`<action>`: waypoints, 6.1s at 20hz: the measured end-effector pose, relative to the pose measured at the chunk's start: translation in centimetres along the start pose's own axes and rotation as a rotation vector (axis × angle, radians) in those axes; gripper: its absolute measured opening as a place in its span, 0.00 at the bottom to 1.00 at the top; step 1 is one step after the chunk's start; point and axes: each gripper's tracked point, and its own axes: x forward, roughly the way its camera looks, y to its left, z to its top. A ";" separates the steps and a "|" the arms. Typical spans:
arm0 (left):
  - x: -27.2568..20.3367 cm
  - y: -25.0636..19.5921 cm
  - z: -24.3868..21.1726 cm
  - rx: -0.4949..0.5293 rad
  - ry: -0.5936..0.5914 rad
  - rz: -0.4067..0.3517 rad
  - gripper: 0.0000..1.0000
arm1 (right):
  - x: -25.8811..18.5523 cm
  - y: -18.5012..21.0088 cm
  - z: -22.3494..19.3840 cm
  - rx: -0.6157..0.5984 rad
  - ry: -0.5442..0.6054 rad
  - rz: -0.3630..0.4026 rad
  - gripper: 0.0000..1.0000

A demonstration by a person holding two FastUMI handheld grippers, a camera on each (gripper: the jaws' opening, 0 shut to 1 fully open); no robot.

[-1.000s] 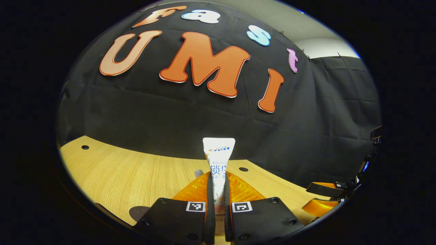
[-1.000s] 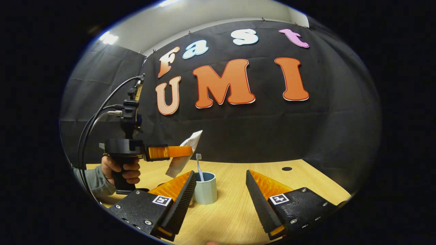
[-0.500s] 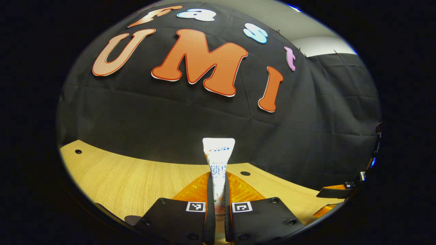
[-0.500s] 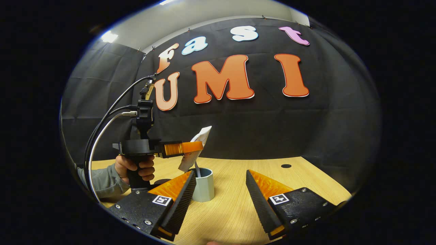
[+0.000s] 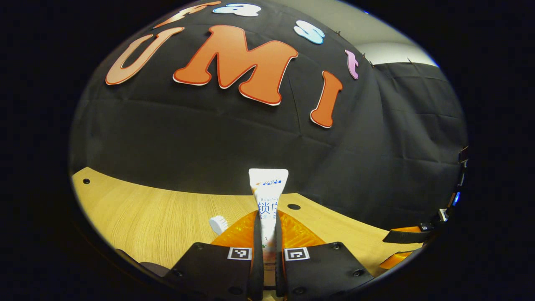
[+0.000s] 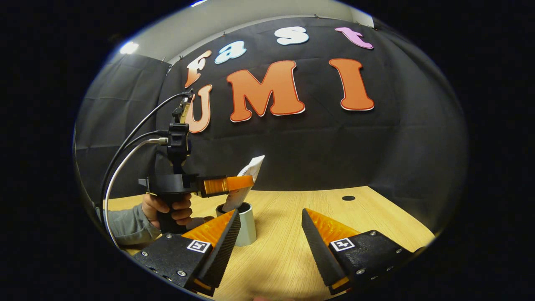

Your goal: Put the toothbrush and toothpaste on the desktop into the cup, then pick up the cup and place it on the coaster on the desktop.

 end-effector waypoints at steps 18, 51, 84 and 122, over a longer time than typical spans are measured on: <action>-2.7 -2.5 -0.8 0.110 0.031 -0.080 0.37 | 0.9 0.5 -0.9 0.020 0.021 0.010 0.89; -22.6 9.6 4.7 0.243 -0.105 0.314 0.96 | 5.3 7.9 -3.4 0.006 0.429 -0.095 0.89; -28.7 17.2 3.1 0.202 -0.089 0.442 0.98 | 8.9 7.2 -11.1 0.114 0.818 -0.230 0.89; -32.1 19.7 2.1 0.216 -0.061 0.519 0.99 | 8.7 6.6 -12.2 -0.022 0.899 -0.142 0.21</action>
